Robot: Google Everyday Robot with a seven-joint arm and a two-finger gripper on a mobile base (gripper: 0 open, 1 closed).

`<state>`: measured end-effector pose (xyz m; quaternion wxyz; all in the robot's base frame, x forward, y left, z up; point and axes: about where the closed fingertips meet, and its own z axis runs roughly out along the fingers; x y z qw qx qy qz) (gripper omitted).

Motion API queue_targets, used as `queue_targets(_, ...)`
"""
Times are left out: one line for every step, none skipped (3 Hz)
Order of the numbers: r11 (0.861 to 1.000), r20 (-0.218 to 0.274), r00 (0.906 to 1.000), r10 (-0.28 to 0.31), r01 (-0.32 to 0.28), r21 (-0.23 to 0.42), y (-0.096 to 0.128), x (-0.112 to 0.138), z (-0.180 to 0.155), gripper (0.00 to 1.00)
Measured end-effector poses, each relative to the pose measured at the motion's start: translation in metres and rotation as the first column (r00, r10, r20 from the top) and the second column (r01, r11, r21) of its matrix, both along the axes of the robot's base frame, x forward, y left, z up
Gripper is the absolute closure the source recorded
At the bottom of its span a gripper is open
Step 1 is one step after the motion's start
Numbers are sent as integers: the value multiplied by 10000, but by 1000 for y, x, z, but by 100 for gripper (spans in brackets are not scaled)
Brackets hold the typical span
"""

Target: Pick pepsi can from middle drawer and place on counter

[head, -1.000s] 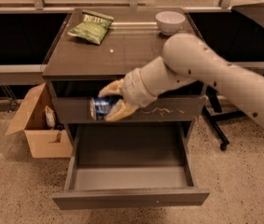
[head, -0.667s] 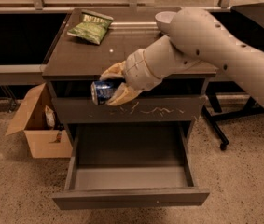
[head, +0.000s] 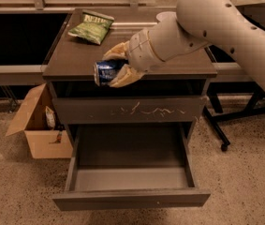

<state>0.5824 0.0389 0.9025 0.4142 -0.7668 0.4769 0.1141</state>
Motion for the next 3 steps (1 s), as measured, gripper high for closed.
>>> queue_targets(9999, -6, 10000, 60, -60, 138, 5, 3, -1, 100)
queue_targets(9985, 164, 9996, 231, -239, 482, 23, 27, 2, 100)
queue_targets(9960, 239, 9991, 360, -378, 811, 43, 64, 11, 100)
